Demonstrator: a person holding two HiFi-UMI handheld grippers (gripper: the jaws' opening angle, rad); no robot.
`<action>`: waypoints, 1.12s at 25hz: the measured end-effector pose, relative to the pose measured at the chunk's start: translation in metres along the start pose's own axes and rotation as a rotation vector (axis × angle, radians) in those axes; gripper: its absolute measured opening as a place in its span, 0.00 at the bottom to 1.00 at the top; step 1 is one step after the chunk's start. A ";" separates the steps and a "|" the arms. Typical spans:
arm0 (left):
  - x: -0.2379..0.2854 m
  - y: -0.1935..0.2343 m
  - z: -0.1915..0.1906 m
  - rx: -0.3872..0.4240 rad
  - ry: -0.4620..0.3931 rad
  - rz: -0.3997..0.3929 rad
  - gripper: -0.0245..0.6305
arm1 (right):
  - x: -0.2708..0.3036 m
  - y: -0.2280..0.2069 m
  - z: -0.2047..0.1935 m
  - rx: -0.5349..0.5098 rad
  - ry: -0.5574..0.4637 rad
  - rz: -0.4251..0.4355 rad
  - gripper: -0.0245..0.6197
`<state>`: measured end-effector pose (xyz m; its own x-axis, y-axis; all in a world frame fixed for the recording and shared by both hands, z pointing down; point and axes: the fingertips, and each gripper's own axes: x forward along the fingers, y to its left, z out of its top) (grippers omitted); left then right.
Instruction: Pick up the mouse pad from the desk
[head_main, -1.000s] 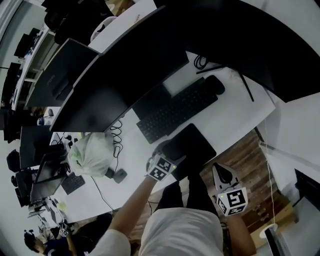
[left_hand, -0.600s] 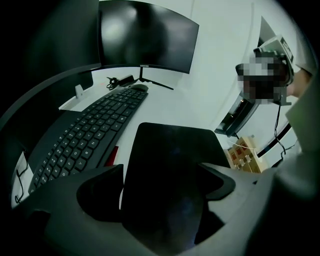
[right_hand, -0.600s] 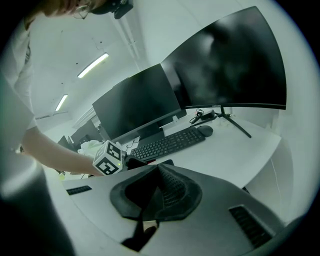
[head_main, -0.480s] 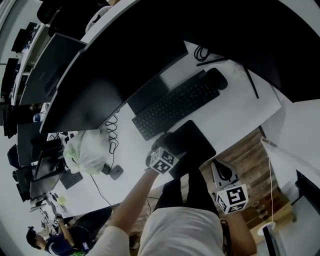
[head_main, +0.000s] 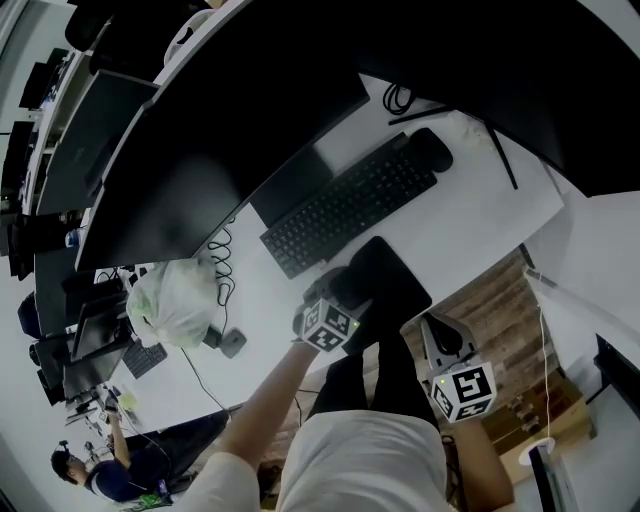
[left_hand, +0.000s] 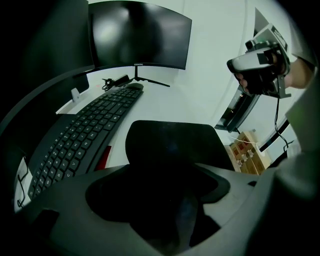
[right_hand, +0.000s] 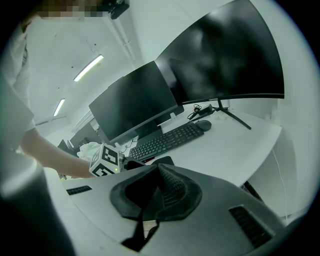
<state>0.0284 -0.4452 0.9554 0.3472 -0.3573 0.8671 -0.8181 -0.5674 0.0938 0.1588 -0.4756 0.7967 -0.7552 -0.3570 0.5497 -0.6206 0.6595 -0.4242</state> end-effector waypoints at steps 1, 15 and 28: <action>0.000 -0.002 0.000 -0.001 0.001 -0.001 0.60 | 0.000 0.000 0.000 0.001 -0.001 0.000 0.06; -0.022 -0.036 0.004 0.016 0.001 -0.029 0.14 | -0.017 0.009 0.012 -0.040 -0.015 0.003 0.06; -0.099 -0.035 -0.002 -0.056 -0.105 0.040 0.11 | -0.036 0.055 0.034 -0.166 -0.058 0.021 0.06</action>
<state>0.0218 -0.3885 0.8678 0.3576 -0.4557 0.8151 -0.8555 -0.5099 0.0902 0.1445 -0.4490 0.7293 -0.7816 -0.3764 0.4973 -0.5648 0.7655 -0.3083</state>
